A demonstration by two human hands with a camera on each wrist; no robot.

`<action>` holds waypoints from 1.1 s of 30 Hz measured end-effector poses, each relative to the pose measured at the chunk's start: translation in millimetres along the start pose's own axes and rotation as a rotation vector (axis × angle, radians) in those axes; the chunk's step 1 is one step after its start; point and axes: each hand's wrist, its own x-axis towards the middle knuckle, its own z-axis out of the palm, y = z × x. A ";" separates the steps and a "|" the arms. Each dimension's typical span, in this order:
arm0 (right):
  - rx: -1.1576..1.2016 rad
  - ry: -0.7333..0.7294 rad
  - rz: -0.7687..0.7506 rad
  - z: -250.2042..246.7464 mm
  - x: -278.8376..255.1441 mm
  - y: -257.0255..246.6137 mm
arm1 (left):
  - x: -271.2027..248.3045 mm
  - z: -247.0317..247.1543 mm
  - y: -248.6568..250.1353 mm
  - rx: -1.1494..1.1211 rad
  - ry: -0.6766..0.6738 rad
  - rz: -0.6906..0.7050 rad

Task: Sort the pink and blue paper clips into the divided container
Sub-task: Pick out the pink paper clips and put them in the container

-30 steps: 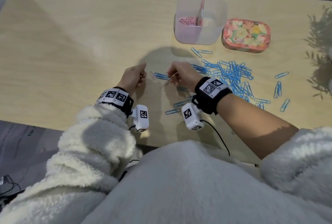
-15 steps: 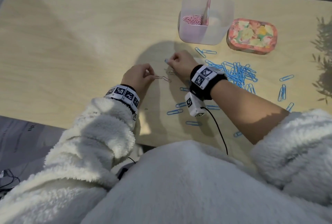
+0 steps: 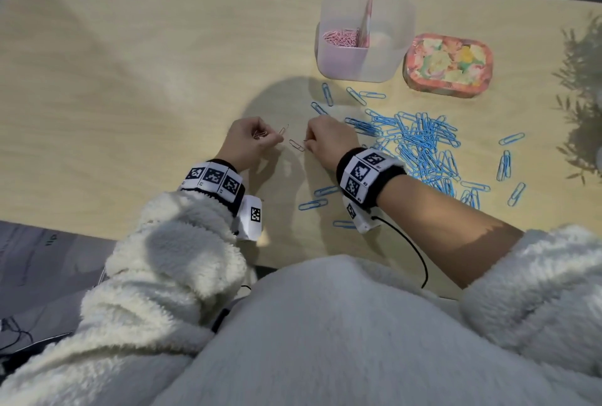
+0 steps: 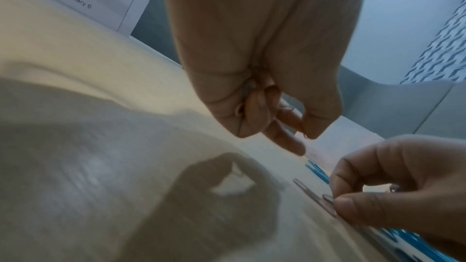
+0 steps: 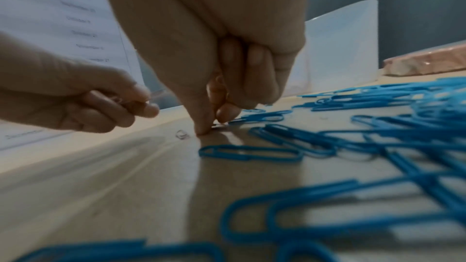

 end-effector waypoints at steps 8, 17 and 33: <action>0.960 0.146 0.309 2.4 -7.1 -1.6 | 0.7 3.5 4.6 -0.247 -0.010 -0.212; 0.192 -0.044 0.111 8.3 -6.7 -14.1 | 15.6 3.2 39.8 -0.201 -0.046 -0.232; 0.524 0.168 0.196 -82.6 -38.4 77.3 | 125.4 73.7 177.5 0.021 -0.050 0.036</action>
